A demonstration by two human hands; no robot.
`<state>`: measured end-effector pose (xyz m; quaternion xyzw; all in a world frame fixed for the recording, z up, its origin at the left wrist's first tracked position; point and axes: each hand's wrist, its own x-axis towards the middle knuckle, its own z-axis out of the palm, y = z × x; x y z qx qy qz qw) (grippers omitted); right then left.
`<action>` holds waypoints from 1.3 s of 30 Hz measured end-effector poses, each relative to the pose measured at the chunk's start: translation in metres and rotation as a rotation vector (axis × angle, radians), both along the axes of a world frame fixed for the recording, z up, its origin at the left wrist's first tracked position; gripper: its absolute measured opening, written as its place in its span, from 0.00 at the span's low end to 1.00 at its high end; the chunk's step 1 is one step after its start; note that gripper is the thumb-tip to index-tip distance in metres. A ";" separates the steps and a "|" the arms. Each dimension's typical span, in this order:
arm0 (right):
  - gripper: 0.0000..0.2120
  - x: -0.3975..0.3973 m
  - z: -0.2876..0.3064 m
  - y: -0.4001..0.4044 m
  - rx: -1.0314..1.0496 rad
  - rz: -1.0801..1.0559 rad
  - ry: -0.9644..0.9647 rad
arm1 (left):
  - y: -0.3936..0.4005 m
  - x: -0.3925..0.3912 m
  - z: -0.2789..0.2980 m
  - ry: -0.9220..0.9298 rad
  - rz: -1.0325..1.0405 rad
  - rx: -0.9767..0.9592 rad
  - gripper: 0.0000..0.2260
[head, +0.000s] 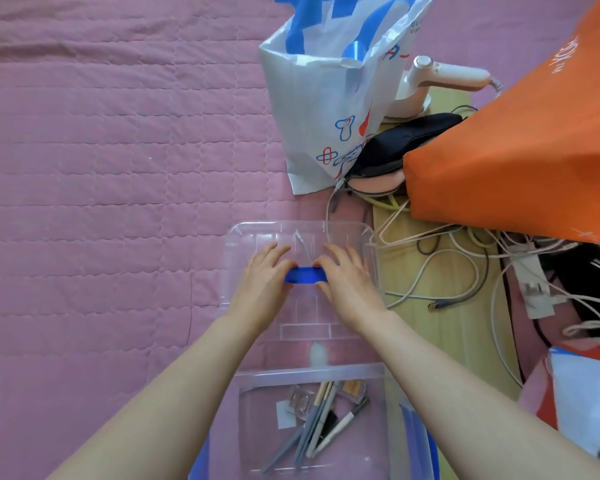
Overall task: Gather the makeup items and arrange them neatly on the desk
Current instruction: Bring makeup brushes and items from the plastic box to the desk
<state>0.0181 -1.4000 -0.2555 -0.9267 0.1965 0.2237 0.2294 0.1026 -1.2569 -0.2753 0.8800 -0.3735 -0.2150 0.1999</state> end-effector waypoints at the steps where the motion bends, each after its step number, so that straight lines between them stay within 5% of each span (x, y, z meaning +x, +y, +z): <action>1: 0.16 0.000 -0.003 0.000 -0.004 -0.002 0.008 | 0.000 0.001 -0.003 0.001 -0.008 0.014 0.10; 19: 0.26 -0.012 -0.009 -0.004 -0.079 0.036 -0.023 | 0.008 0.002 0.002 -0.014 -0.038 0.170 0.20; 32: 0.24 -0.076 0.082 0.036 -0.172 0.085 -0.264 | 0.045 -0.063 0.102 -0.251 0.026 -0.138 0.13; 39: 0.20 -0.152 0.100 0.066 -0.097 0.073 -0.352 | 0.086 -0.134 0.122 -0.194 0.066 -0.170 0.12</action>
